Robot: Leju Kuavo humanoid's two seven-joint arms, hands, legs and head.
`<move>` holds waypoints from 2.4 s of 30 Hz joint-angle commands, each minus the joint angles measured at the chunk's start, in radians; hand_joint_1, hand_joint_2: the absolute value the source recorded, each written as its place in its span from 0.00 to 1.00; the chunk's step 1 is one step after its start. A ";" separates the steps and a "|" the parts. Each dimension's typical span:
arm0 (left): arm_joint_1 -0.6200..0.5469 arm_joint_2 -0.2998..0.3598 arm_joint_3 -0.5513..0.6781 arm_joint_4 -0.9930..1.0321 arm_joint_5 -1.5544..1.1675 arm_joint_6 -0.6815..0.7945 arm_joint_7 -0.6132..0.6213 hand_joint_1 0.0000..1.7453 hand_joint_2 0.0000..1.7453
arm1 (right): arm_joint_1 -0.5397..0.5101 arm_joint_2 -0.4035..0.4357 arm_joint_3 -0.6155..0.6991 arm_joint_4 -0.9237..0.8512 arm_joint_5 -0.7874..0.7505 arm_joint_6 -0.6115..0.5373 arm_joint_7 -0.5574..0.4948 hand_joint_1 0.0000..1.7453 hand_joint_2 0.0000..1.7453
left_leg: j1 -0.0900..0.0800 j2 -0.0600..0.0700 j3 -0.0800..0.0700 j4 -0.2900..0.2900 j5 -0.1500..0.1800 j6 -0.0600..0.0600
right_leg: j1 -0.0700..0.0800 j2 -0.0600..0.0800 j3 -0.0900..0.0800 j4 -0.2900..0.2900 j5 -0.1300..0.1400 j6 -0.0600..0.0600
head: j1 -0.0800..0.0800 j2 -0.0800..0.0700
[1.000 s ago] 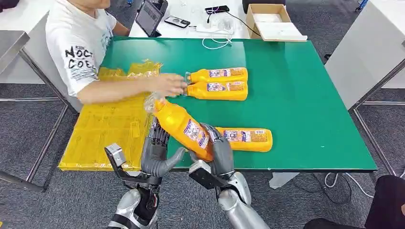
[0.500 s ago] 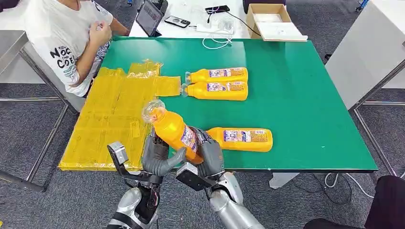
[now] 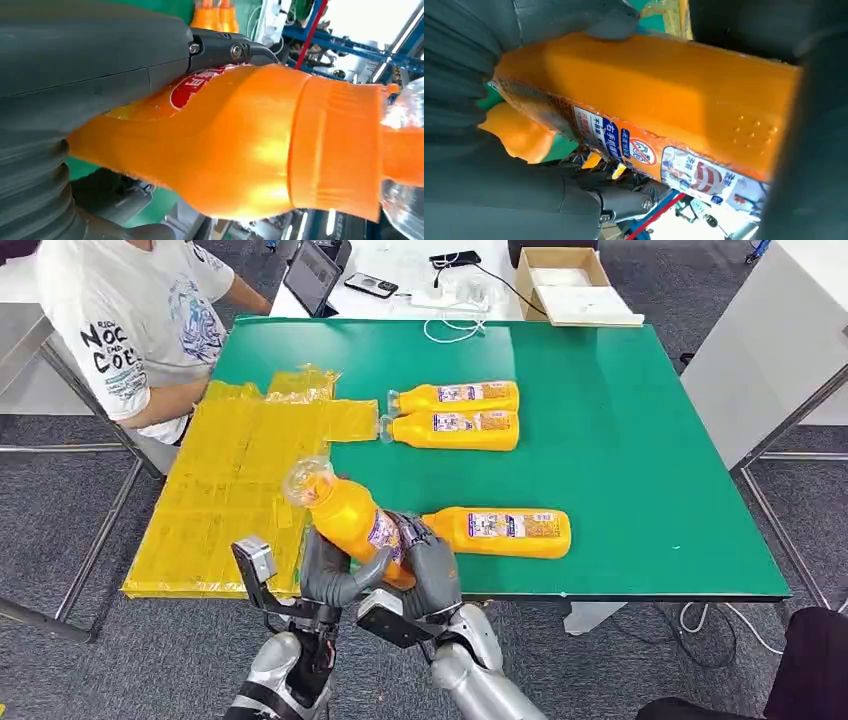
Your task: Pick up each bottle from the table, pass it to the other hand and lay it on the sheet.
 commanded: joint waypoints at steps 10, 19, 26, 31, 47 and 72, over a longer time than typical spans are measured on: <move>-0.015 -0.019 -0.002 -0.038 0.075 0.008 -0.026 0.26 1.00 | -0.010 -0.016 0.154 0.110 -0.011 0.126 0.002 1.00 1.00 | 0.000 -0.002 0.004 0.000 -0.002 0.001 | 0.001 -0.003 0.004 0.000 -0.002 -0.002 | 0.000 0.000; -0.015 -0.016 -0.011 -0.026 0.073 0.006 -0.027 1.00 1.00 | -0.006 -0.014 0.142 0.113 -0.018 0.126 -0.003 1.00 1.00 | 0.000 -0.002 0.006 0.000 -0.002 0.001 | 0.001 -0.004 0.006 0.000 -0.003 -0.002 | 0.000 0.000; -0.010 -0.016 -0.008 -0.039 0.073 0.005 -0.032 1.00 1.00 | -0.002 -0.017 0.123 0.110 -0.023 0.119 0.009 1.00 1.00 | 0.000 -0.002 0.007 0.000 -0.003 0.001 | 0.001 -0.005 0.007 0.000 -0.004 -0.002 | 0.000 0.000; -0.010 -0.016 -0.008 -0.039 0.073 0.005 -0.032 1.00 1.00 | -0.002 -0.017 0.123 0.110 -0.023 0.119 0.009 1.00 1.00 | 0.000 -0.001 0.005 0.000 -0.002 0.001 | 0.001 -0.004 0.006 0.000 -0.003 -0.002 | 0.000 0.000; -0.108 0.009 0.095 0.006 -0.168 0.326 -0.156 1.00 1.00 | 0.047 -0.070 0.008 -0.229 -0.135 0.194 0.029 0.00 0.00 | 0.000 -0.001 0.002 0.000 -0.001 0.001 | 0.000 -0.004 0.002 0.000 -0.002 -0.002 | 0.000 0.000; -0.489 0.105 0.526 0.522 -1.357 0.788 -0.011 1.00 1.00 | 0.077 -0.071 0.000 -0.520 -0.326 0.038 -0.039 0.00 0.00 | 0.000 0.003 0.005 0.000 -0.002 0.001 | 0.000 0.000 0.004 0.000 -0.002 -0.002 | 0.000 0.000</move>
